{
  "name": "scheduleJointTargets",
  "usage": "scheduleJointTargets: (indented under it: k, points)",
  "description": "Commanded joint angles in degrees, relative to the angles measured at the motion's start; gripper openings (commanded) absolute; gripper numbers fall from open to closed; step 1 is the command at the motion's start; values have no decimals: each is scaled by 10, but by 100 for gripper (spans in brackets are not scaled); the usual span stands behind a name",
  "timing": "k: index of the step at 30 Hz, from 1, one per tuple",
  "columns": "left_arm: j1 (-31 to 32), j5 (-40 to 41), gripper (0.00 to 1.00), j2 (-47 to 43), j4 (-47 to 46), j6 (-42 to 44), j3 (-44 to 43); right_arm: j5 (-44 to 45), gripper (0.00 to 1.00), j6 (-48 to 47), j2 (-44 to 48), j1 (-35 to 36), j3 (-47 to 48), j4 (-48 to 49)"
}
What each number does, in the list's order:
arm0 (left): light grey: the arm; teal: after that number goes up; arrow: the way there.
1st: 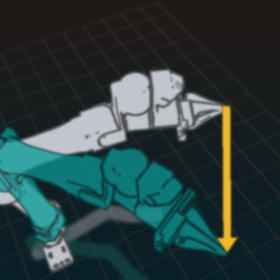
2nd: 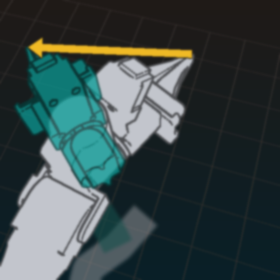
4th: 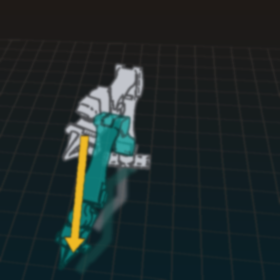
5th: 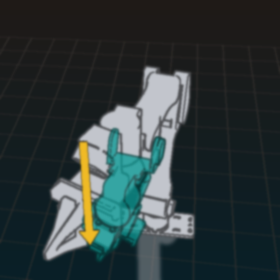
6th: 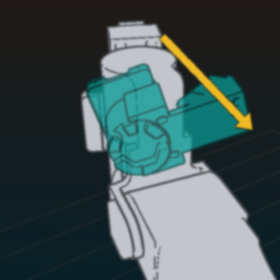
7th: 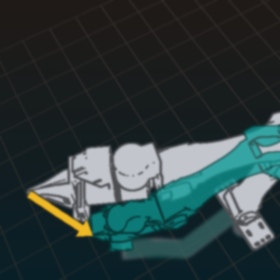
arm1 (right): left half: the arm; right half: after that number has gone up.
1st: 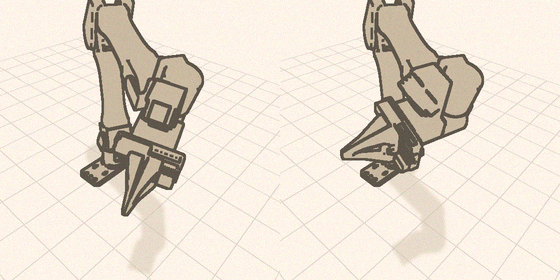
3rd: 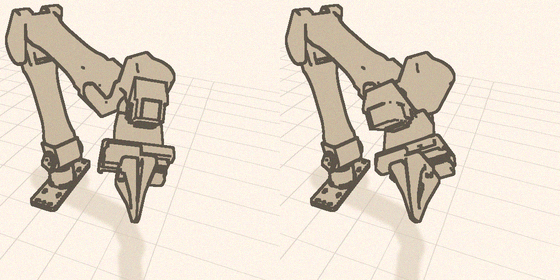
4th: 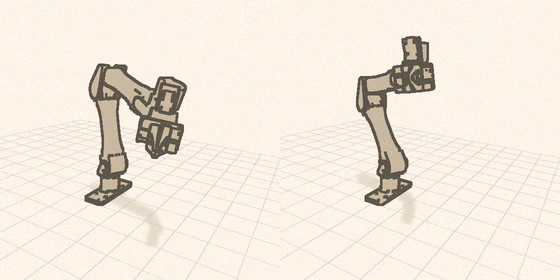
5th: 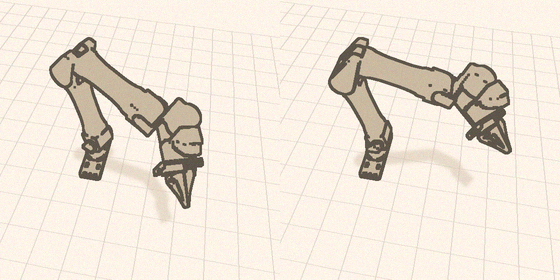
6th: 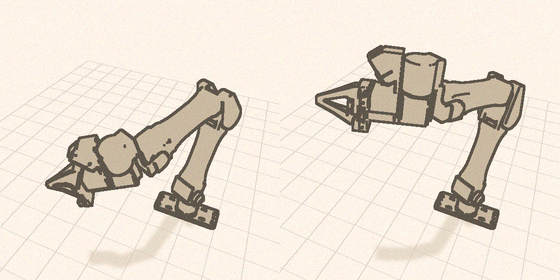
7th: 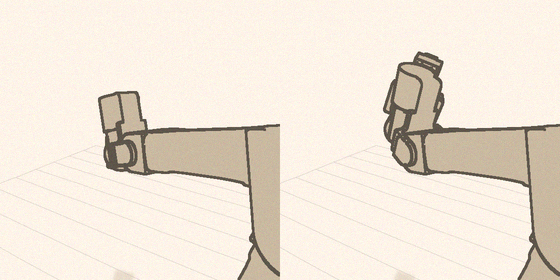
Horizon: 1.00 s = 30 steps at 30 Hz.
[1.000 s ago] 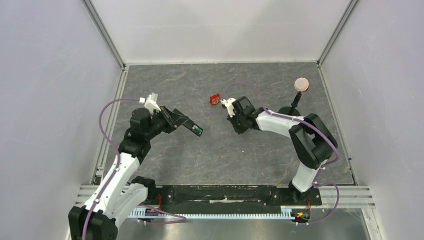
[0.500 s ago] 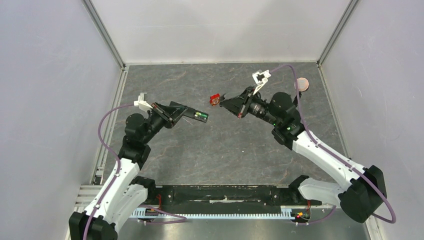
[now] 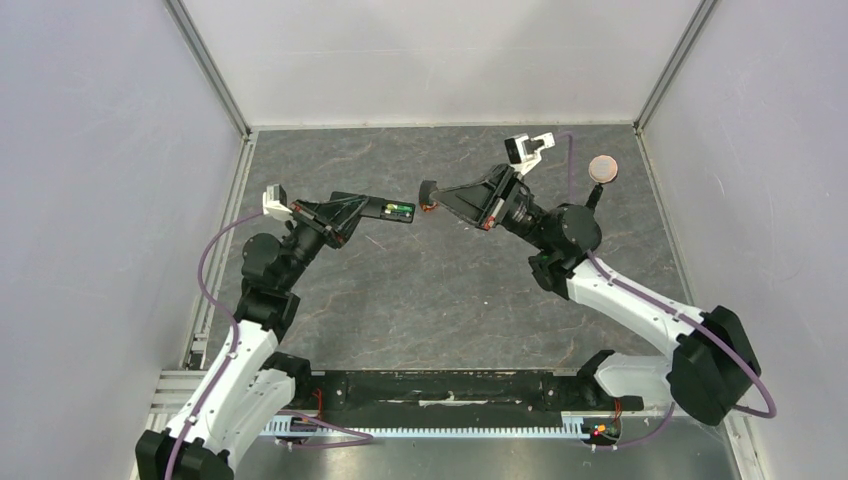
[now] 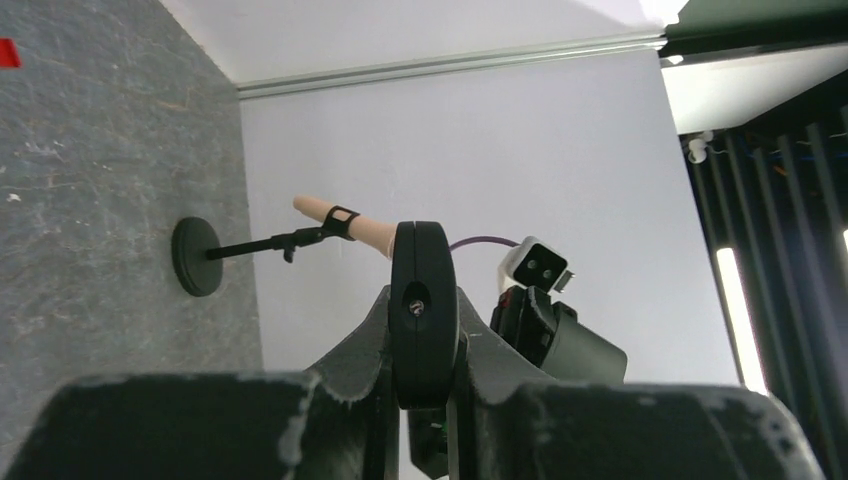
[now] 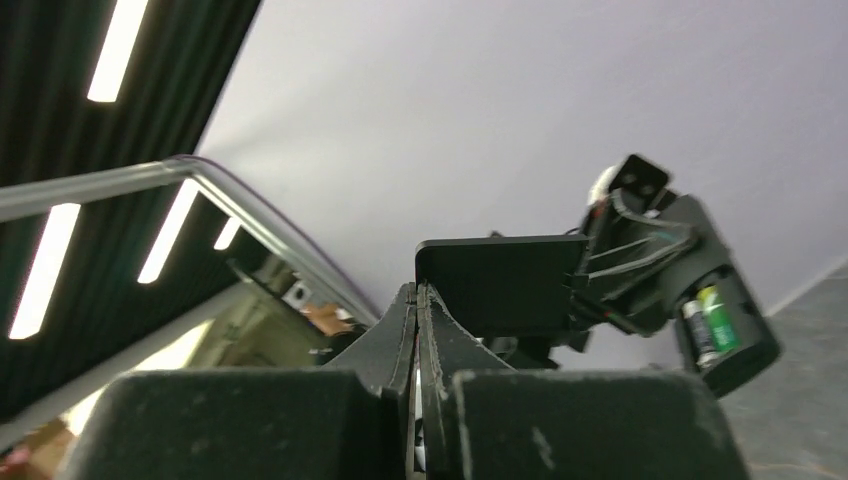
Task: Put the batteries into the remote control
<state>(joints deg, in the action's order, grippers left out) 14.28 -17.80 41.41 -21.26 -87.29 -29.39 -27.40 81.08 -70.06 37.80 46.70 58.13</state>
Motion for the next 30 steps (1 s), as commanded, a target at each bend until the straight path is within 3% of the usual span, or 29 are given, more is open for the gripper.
scheduleJointTargets:
  k: [1, 10, 15, 30]
  points:
    - [2, 2, 2, 6, -48, -59, -23, 14, 0, 126, -26, 27, 21, 122]
    - [3, -32, 2, 23, -69, -88, -36, 41, 0, 155, -70, 66, 29, 146]
    - [3, -47, 2, 22, -75, -106, -37, 90, 0, 175, -74, 69, -2, 164]
    - [3, -60, 2, 8, -99, -152, -28, 115, 0, 234, -87, 70, -62, 190]
